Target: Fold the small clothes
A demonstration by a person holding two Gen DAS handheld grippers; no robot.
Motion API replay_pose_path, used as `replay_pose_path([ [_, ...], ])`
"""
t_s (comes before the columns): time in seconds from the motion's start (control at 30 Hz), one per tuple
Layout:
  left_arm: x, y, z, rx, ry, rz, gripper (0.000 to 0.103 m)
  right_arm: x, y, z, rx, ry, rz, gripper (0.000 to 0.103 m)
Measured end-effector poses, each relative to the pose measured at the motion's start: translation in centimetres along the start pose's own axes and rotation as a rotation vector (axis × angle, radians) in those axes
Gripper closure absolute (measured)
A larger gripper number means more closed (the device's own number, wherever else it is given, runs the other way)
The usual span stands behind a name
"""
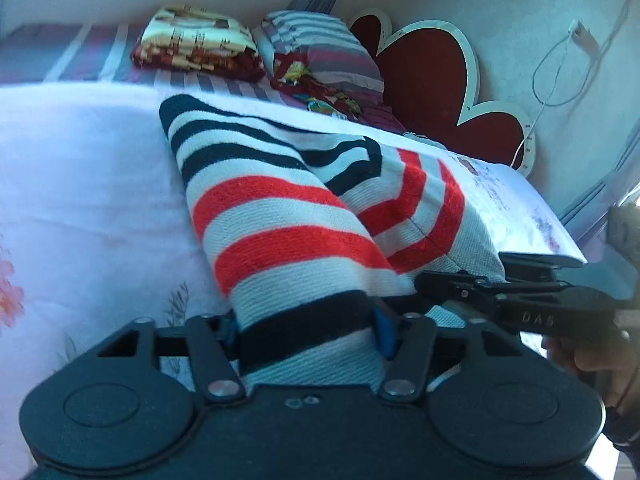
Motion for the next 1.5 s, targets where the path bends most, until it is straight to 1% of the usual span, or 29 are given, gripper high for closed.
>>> replay_pose_path([
  [0.03,0.0,-0.2,0.2,-0.008,0.011,0.003,0.051,-0.1,-0.1,-0.6,0.02,-0.018,0.012,0.069],
  [0.1,0.1,-0.6,0.7,-0.013,0.034,0.012,0.052,-0.3,-0.3,-1.5,0.033,-0.023,0.032,0.069],
  [0.27,0.2,-2.5,1.4,0.021,0.056,0.045,0.053,0.1,-0.9,-3.5,0.058,-0.061,0.056,0.069],
  [0.3,0.3,-2.9,1.5,0.028,0.056,0.051,0.053,-0.1,-2.0,-3.6,0.064,-0.064,0.061,0.069],
  [0.47,0.6,-5.3,1.2,0.062,0.057,0.075,0.053,-0.7,-4.1,-6.3,0.096,-0.084,0.075,0.069],
  [0.63,0.9,-8.9,0.0,0.065,0.064,0.087,0.053,-1.2,-6.1,-10.9,0.103,-0.099,0.091,0.069],
  [0.73,1.1,-11.9,-1.9,0.05,0.065,0.087,0.053,-1.7,-6.6,-15.1,0.078,-0.11,0.099,0.069],
  [0.87,1.8,-16.2,-5.6,-0.001,0.064,0.077,0.053,-2.3,-5.0,-21.0,0.012,-0.112,0.096,0.069],
  [0.97,2.7,-19.1,-9.2,-0.036,0.039,0.065,0.053,-2.4,-3.2,-25.4,-0.048,-0.113,0.09,0.069],
  [1.13,4.9,-22.7,-14.4,-0.103,-0.015,0.051,0.053,-2.0,0.9,-32.7,-0.156,-0.106,0.048,0.069],
  [1.23,5.8,-23.9,-17.3,-0.126,-0.063,0.052,0.053,-1.6,3.2,-35.9,-0.199,-0.107,0.025,0.069],
  [1.3,6.5,-24.1,-19.1,-0.131,-0.091,0.057,0.053,-1.5,4.8,-37.3,-0.214,-0.097,0.008,0.069],
  [1.37,7.2,-23.9,-20.9,-0.104,-0.14,0.07,0.05,-1.2,6.6,-37.4,-0.195,-0.08,-0.008,0.069],
  [1.4,7.6,-23.7,-21.5,-0.088,-0.166,0.081,0.048,-1.0,7.4,-36.9,-0.186,-0.059,-0.034,0.069],
  [1.43,7.8,-23.6,-21.9,-0.077,-0.179,0.096,0.043,-0.6,8.2,-36.4,-0.189,-0.04,-0.058,0.067],
  [1.47,8.0,-23.5,-22.0,-0.077,-0.181,0.11,0.035,-0.2,8.6,-36.1,-0.199,-0.028,-0.066,0.066],
  [1.5,8.2,-23.4,-22.0,-0.094,-0.18,0.121,0.03,0.1,8.7,-35.7,-0.213,-0.01,-0.064,0.064],
])
Point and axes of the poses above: each gripper's, at about its wrist camera, not at the fingertips, and y roughly the way its jaws point, z to its right, x to its underside, the point moved 5 cm from there along y, roughly the way its jaws point, and after that the axes turned 3 degrees about x, right-handed, at the moved point
